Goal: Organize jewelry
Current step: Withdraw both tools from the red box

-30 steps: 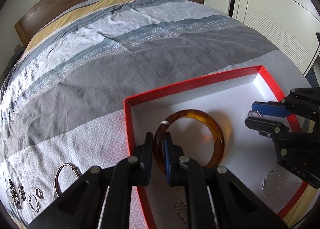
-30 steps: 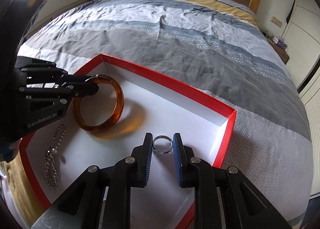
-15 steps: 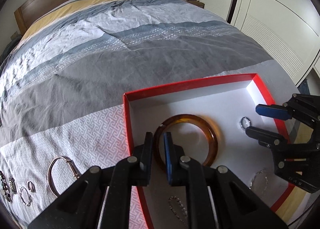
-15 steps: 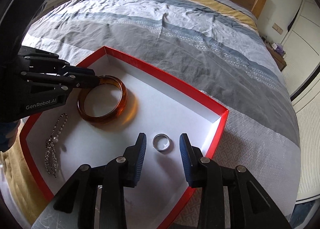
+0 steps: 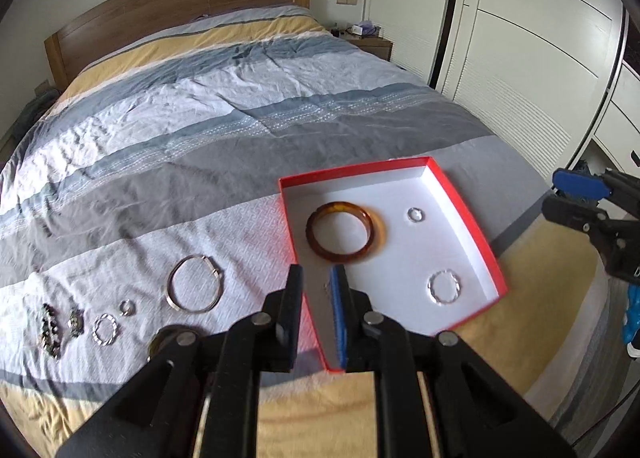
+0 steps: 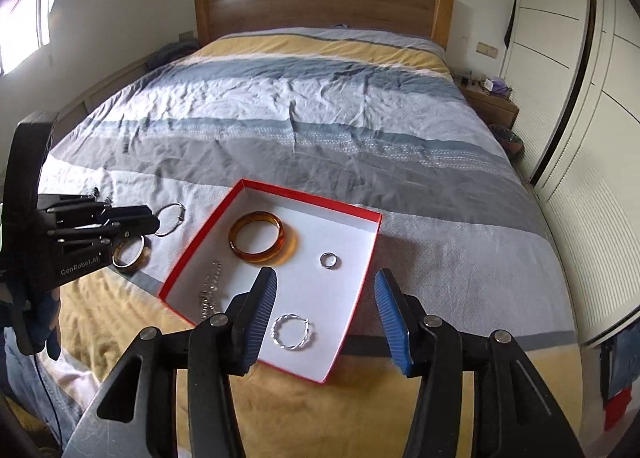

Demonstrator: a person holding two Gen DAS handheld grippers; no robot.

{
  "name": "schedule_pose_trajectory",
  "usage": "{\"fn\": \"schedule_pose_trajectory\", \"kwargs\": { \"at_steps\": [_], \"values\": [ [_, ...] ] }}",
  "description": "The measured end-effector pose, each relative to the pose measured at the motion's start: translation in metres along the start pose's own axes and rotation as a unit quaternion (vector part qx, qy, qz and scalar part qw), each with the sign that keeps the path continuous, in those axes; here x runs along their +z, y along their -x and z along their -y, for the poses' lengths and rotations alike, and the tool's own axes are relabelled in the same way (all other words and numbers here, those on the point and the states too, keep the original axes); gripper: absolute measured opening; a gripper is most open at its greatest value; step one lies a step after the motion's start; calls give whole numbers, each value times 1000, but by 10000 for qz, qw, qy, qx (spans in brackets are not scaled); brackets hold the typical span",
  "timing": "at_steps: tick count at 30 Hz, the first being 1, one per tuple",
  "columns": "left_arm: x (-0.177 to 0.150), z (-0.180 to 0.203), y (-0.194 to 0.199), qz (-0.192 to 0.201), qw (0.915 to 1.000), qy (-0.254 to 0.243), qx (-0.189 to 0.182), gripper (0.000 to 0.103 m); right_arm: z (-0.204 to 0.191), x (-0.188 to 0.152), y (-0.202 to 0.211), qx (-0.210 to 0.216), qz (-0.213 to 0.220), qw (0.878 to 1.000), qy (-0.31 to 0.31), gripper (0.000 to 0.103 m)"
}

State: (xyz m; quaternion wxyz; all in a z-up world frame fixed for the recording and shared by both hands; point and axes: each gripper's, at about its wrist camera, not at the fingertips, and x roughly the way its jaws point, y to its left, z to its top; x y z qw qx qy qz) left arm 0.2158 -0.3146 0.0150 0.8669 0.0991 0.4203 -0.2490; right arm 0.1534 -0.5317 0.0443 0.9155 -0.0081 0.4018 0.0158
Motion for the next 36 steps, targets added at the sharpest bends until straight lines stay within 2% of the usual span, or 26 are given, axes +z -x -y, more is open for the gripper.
{"fn": "schedule_pose_trajectory", "kwargs": {
  "at_steps": [5, 11, 20, 22, 26, 31, 36],
  "values": [
    [-43, -29, 60, 79, 9994, 232, 229, 13, -31, -18, 57, 9, 260, 9996, -93, 51],
    [-96, -91, 127, 116, 9955, 716, 614, 13, -67, -42, 110, 57, 514, 9986, -136, 52],
    [-173, -160, 213, 295, 9843, 1246, 1217, 14, -106, -62, 157, 293, 845, 9954, -337, 52],
    [-185, -169, 228, 344, 9824, 1355, 1241, 15, -116, -64, 165, 347, 907, 9947, -353, 52],
    [-205, -178, 254, 499, 9790, 1461, 1331, 25, -139, -66, 183, 451, 1052, 9929, -338, 52],
    [-223, -185, 274, 609, 9786, 1504, 1265, 25, -165, -71, 199, 544, 1176, 9912, -287, 52],
    [-233, -195, 276, 632, 9766, 1661, 1212, 25, -185, -71, 198, 603, 1156, 9911, -249, 51]
  ]
}}
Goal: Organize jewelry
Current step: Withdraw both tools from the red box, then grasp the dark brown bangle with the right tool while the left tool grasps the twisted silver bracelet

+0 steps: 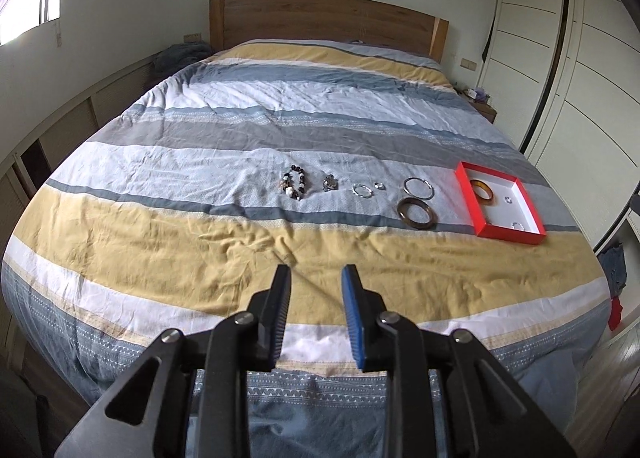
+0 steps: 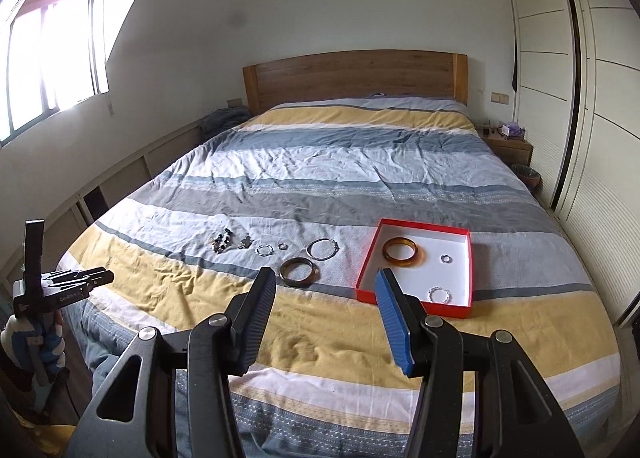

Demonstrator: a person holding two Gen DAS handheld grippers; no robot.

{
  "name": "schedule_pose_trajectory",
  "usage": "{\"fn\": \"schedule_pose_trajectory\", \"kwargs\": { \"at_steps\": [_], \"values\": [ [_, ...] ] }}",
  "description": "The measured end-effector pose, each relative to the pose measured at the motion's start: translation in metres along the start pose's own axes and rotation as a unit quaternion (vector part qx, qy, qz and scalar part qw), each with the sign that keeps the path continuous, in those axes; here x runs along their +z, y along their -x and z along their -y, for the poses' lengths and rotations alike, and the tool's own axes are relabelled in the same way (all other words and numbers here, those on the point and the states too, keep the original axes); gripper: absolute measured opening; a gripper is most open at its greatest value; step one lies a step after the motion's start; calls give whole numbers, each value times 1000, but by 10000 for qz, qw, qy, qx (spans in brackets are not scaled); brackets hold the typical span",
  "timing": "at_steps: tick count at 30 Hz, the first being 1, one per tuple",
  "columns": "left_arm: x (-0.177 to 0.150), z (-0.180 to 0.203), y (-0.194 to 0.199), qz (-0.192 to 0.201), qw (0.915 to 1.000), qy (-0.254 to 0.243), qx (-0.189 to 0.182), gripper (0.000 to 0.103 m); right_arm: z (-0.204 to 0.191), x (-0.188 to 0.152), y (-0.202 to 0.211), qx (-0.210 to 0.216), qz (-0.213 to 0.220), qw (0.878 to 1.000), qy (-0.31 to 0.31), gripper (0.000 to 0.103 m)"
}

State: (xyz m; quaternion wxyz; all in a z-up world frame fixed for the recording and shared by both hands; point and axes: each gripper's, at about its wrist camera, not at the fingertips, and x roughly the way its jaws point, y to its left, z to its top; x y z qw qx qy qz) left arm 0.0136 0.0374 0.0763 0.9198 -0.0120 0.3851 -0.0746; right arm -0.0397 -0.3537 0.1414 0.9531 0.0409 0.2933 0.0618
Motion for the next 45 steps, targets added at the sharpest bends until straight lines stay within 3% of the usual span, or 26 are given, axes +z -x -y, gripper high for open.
{"fn": "schedule_pose_trajectory", "kwargs": {
  "at_steps": [8, 21, 35, 45],
  "values": [
    [-2, -8, -29, -190, 9997, 106, 90, 25, -20, -4, -49, 149, -322, 9993, 79, 47],
    [16, -1, -120, -746, 9968, 279, -28, 25, -28, -11, -179, 374, -1097, 9932, 146, 43],
    [62, 30, -245, -1083, 9929, 354, -330, 24, -18, -21, -323, 547, -1754, 9829, -73, 38],
    [86, 39, -300, -1148, 9902, 592, -538, 24, -12, -22, -394, 620, -2059, 9766, -60, 29]
  ]
}}
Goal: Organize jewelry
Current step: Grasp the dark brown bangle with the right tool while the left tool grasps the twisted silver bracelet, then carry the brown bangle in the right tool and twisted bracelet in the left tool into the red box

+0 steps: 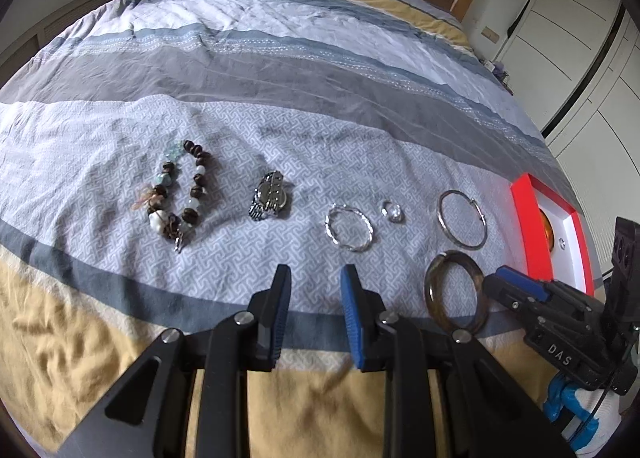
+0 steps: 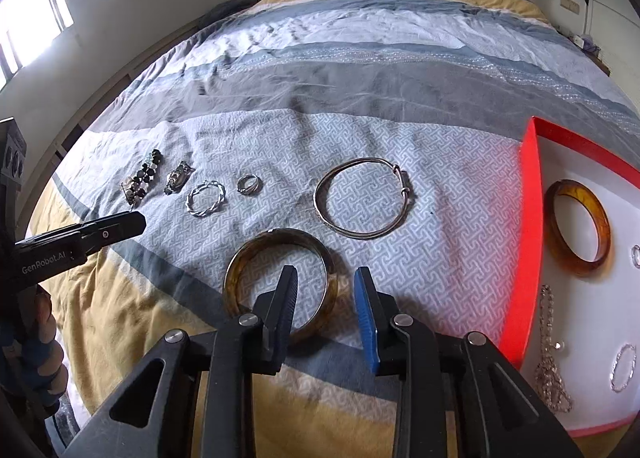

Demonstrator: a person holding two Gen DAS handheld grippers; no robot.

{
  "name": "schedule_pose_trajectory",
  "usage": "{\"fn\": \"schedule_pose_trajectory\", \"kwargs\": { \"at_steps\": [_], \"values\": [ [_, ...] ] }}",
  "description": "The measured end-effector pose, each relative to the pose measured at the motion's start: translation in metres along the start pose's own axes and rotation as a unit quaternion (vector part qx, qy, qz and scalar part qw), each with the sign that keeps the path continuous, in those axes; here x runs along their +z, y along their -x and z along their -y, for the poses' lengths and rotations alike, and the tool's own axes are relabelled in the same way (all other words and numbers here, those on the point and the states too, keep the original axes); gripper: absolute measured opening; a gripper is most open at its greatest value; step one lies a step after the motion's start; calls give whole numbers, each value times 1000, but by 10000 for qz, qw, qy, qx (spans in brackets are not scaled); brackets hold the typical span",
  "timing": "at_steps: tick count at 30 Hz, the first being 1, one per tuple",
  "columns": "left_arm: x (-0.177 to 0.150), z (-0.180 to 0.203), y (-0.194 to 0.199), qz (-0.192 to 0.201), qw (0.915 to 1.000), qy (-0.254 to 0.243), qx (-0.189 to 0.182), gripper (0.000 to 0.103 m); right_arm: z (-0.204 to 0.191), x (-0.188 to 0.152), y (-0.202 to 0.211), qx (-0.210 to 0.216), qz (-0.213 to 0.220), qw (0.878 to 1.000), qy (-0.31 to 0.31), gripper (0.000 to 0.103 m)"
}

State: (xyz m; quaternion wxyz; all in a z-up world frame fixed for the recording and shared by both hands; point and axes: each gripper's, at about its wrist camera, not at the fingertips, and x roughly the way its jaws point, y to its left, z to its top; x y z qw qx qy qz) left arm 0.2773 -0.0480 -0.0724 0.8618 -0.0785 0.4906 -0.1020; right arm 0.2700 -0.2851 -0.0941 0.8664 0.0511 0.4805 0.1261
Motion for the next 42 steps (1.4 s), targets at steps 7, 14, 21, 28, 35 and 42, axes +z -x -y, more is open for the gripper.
{"fn": "schedule_pose_trajectory", "kwargs": {
  "at_steps": [7, 14, 21, 28, 35, 42],
  "values": [
    [12, 4, -29, -110, 9997, 222, -74, 24, 3, 1, -23, 48, -183, 9998, 107, 23],
    [19, 7, -54, -217, 9988, 433, 34, 23, 7, -2, -30, 152, -190, 9996, 116, 23],
    [16, 16, -71, -332, 9975, 287, 558, 9, 3, -2, -40, 67, -238, 9995, 203, 22],
    [14, 19, -66, -226, 9975, 271, 607, 4, -5, -3, -41, -165, -152, 9990, 375, 12],
    [2, 16, -33, -72, 9975, 368, 597, 4, -11, -8, -16, -303, 143, 9986, 412, 10],
    [-10, 0, 16, 142, 9963, 448, 721, 4, -25, -6, 31, -521, 500, 9961, 508, 9]
  ]
}}
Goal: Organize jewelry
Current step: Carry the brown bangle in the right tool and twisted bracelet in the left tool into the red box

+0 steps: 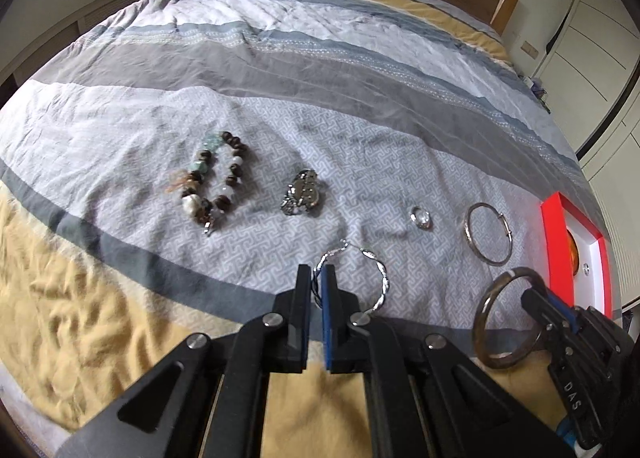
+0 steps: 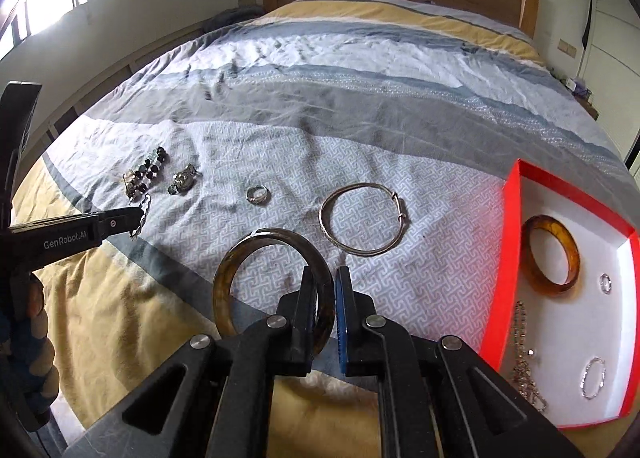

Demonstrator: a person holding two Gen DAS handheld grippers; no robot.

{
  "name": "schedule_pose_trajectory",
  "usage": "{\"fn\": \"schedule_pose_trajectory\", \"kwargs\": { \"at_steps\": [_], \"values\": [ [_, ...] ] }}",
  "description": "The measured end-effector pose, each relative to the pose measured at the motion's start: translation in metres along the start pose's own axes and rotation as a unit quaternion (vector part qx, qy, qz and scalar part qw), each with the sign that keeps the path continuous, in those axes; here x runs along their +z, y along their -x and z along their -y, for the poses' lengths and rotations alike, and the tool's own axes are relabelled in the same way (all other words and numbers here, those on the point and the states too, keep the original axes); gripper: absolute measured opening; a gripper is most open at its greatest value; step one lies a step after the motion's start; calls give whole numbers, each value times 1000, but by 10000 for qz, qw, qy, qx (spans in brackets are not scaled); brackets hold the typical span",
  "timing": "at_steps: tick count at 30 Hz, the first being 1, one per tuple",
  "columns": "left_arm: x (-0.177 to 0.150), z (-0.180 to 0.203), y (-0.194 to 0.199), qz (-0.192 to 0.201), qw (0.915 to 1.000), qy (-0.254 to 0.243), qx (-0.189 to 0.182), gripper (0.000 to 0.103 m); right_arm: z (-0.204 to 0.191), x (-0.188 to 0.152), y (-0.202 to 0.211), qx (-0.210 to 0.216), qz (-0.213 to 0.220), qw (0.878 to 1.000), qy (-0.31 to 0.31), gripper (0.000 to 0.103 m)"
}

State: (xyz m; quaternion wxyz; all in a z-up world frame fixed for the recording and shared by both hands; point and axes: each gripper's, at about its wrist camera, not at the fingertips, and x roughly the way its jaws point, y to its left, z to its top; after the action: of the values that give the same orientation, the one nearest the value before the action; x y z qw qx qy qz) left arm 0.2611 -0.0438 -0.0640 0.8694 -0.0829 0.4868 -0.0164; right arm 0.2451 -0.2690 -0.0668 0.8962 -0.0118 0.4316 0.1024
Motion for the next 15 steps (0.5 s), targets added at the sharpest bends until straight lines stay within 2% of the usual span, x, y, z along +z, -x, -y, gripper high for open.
{"fn": "schedule_pose_trajectory", "kwargs": {
  "at_steps": [9, 15],
  "values": [
    [-9, -28, 72, 401, 9991, 108, 116, 4, -6, 11, 83, -175, 546, 9983, -63, 9],
    [-13, -26, 117, 714, 9974, 117, 39, 4, 6, 8, 144, -347, 912, 9951, -164, 9]
  ]
}}
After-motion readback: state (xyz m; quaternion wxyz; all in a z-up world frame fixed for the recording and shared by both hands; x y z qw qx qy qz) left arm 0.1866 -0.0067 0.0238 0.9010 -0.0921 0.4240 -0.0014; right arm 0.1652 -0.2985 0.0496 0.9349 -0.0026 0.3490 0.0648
